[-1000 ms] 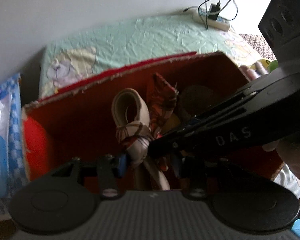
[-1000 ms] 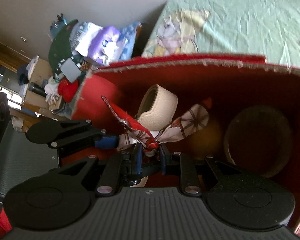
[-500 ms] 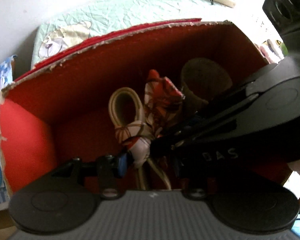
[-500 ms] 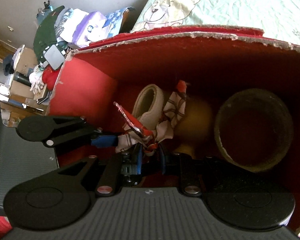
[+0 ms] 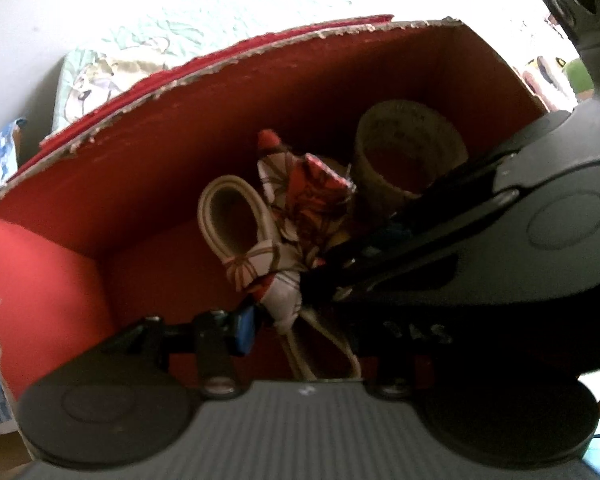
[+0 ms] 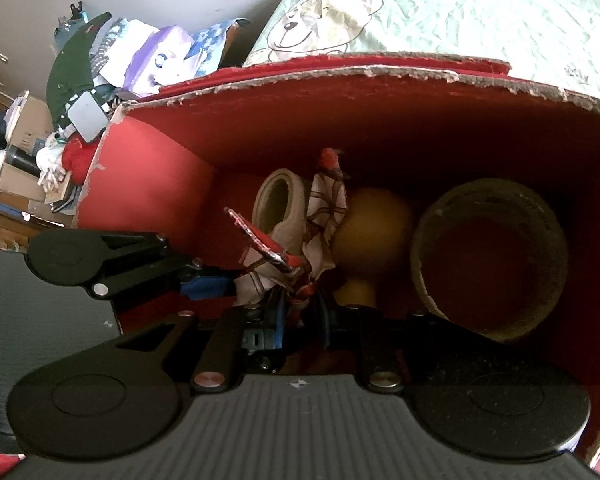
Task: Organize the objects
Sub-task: 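Lower the beige shoe into the red box beside the gourd, then open the right tool and release the shoe inside the box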
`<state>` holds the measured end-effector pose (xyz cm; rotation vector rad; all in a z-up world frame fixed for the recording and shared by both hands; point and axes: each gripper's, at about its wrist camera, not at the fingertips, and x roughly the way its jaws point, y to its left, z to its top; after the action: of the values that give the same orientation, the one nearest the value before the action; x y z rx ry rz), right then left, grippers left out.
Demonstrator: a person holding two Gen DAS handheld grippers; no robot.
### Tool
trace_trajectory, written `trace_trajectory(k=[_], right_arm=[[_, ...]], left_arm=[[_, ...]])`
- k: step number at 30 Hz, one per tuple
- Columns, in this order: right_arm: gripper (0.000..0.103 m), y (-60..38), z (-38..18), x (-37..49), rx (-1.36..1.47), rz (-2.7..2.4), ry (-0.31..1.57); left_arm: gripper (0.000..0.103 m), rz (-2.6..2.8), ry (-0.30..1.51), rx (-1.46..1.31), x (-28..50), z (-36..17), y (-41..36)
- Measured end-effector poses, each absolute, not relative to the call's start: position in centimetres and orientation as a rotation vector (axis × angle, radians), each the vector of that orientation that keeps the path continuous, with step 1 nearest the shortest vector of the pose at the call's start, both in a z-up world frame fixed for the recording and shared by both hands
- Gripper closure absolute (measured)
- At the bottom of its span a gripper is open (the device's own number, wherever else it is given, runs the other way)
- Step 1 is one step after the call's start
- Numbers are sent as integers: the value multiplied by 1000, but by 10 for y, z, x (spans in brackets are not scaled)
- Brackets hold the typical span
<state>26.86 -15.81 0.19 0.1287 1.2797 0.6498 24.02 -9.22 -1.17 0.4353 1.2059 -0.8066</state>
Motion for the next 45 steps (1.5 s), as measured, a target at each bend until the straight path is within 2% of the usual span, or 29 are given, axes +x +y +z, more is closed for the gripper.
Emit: trace_trajectory(k=[20, 26, 31, 45], right_arm=[[83, -158, 2, 266, 125, 623, 1258], [82, -159, 2, 266, 118, 606, 1248], [82, -160, 3, 265, 116, 603, 1236], [80, -162, 3, 265, 120, 568, 1228]], left_arm=[[61, -780, 1174, 468, 240, -10, -94], [49, -769, 1149, 480, 237, -10, -97], [46, -765, 1142, 476, 236, -8, -91], [32, -723, 1124, 467, 237, -5, -90]])
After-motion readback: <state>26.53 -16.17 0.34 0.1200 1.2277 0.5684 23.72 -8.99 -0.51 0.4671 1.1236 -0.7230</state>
